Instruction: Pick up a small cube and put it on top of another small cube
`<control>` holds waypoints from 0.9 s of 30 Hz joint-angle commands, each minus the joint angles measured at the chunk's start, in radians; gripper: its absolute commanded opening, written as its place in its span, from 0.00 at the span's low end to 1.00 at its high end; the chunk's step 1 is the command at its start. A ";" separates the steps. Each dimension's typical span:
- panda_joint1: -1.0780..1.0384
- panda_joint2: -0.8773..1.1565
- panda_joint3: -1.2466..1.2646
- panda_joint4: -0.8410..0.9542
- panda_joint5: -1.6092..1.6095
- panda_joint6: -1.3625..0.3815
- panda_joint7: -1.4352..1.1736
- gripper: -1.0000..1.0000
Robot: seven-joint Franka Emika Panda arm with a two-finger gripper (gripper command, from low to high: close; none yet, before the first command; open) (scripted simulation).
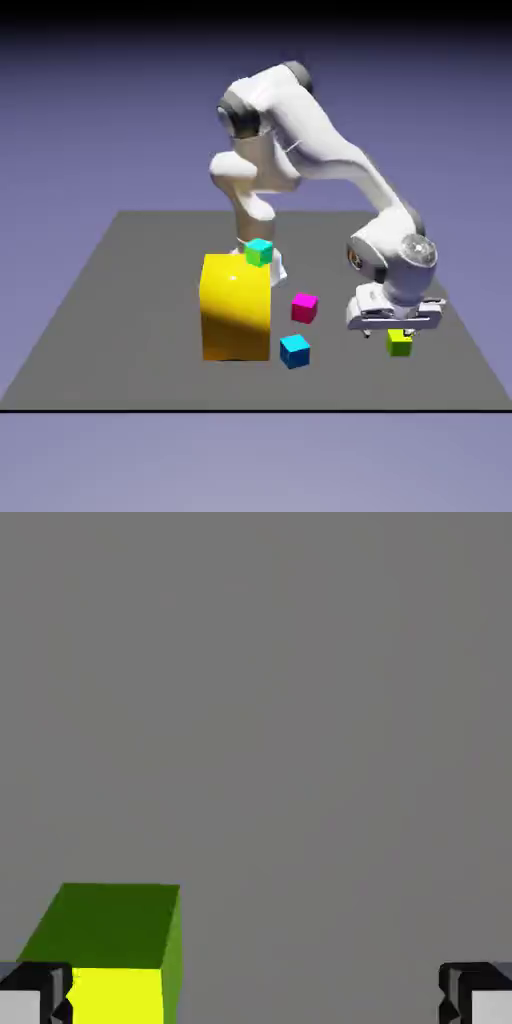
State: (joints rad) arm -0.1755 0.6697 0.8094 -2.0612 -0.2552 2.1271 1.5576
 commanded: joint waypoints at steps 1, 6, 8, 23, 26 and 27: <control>-0.005 0.036 0.024 0.022 -0.007 -0.027 0.024 0.50; 0.020 0.163 0.021 0.035 -0.063 0.008 0.089 0.50; 0.042 0.197 -0.008 0.016 -0.088 0.060 0.100 0.50; 0.116 -0.247 -0.088 -0.229 0.093 -0.067 -0.295 0.00; 0.157 -0.356 -0.136 -0.320 0.129 -0.063 -0.407 0.00; 0.170 -0.392 -0.152 -0.350 0.140 -0.062 -0.445 0.00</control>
State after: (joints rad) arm -0.0055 0.2775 0.6573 -2.4109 -0.1115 2.0658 1.1115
